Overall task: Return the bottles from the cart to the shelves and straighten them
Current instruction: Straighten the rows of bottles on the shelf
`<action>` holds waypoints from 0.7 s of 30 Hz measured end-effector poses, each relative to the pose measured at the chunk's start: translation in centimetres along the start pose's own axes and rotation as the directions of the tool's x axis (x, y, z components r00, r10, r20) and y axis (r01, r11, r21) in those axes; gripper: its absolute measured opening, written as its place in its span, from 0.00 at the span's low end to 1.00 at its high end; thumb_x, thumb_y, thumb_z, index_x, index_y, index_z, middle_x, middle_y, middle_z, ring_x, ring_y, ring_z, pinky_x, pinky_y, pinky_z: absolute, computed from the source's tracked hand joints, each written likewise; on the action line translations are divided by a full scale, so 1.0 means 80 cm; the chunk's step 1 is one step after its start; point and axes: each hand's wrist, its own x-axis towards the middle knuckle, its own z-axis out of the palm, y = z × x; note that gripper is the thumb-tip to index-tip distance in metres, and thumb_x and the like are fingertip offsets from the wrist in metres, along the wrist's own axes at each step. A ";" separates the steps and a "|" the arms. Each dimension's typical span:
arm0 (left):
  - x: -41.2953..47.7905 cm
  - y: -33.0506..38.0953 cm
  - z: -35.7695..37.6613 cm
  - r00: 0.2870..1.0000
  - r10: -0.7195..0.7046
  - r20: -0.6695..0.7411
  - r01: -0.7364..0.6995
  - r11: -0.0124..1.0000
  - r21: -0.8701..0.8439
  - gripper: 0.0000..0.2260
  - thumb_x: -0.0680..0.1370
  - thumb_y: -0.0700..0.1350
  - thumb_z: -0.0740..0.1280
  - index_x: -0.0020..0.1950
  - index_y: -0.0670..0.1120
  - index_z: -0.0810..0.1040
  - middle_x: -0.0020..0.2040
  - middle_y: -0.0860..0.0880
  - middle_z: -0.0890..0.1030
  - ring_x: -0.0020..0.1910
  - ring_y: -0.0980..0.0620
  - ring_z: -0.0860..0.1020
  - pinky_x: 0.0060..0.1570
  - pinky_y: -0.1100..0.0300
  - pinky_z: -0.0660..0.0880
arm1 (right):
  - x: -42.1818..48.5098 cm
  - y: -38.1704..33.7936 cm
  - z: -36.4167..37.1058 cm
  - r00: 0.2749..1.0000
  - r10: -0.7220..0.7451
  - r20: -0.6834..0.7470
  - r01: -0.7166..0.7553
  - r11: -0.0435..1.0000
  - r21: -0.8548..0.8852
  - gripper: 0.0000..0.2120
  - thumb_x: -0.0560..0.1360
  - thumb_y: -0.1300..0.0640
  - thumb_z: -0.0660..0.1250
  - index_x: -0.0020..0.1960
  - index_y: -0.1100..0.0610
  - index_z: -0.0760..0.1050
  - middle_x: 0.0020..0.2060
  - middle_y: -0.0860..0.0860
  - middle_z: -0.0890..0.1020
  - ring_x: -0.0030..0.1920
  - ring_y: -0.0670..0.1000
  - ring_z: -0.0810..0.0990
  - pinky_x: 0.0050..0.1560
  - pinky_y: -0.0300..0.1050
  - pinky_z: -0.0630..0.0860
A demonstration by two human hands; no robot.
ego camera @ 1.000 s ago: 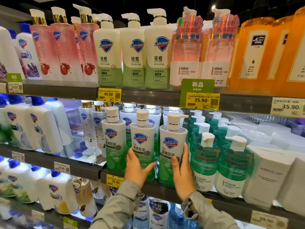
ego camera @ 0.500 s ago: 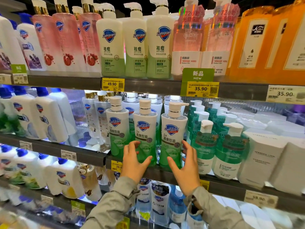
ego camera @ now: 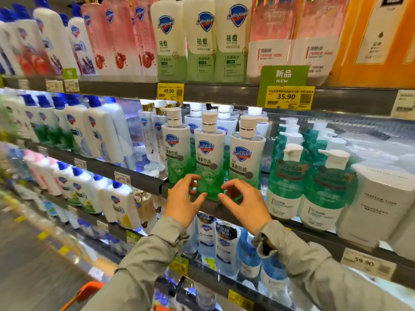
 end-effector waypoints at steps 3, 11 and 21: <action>-0.008 0.009 -0.001 0.998 -0.043 -0.042 0.043 0.999 0.009 0.13 0.73 0.40 0.72 0.56 0.45 0.75 0.53 0.46 0.78 0.46 0.52 0.79 0.48 0.55 0.79 | 0.004 0.005 -0.004 0.998 -0.038 0.051 0.037 0.999 0.034 0.05 0.73 0.56 0.72 0.47 0.53 0.77 0.41 0.48 0.79 0.43 0.49 0.77 0.48 0.45 0.75; -0.067 0.023 -0.019 0.964 -0.193 -0.180 0.212 0.973 0.092 0.06 0.75 0.41 0.70 0.51 0.46 0.78 0.50 0.46 0.78 0.48 0.49 0.78 0.52 0.52 0.76 | 0.008 0.008 0.012 0.949 -0.168 0.266 0.118 0.974 0.196 0.05 0.73 0.57 0.72 0.44 0.52 0.76 0.40 0.48 0.78 0.41 0.49 0.76 0.43 0.36 0.72; -0.198 0.023 -0.086 0.837 -0.412 -0.361 0.496 0.849 0.182 0.08 0.73 0.42 0.72 0.50 0.47 0.77 0.42 0.51 0.77 0.38 0.50 0.78 0.47 0.54 0.77 | -0.057 -0.039 0.082 0.815 -0.357 0.456 0.173 0.901 0.397 0.05 0.71 0.58 0.74 0.43 0.54 0.77 0.34 0.47 0.78 0.35 0.45 0.75 0.39 0.34 0.70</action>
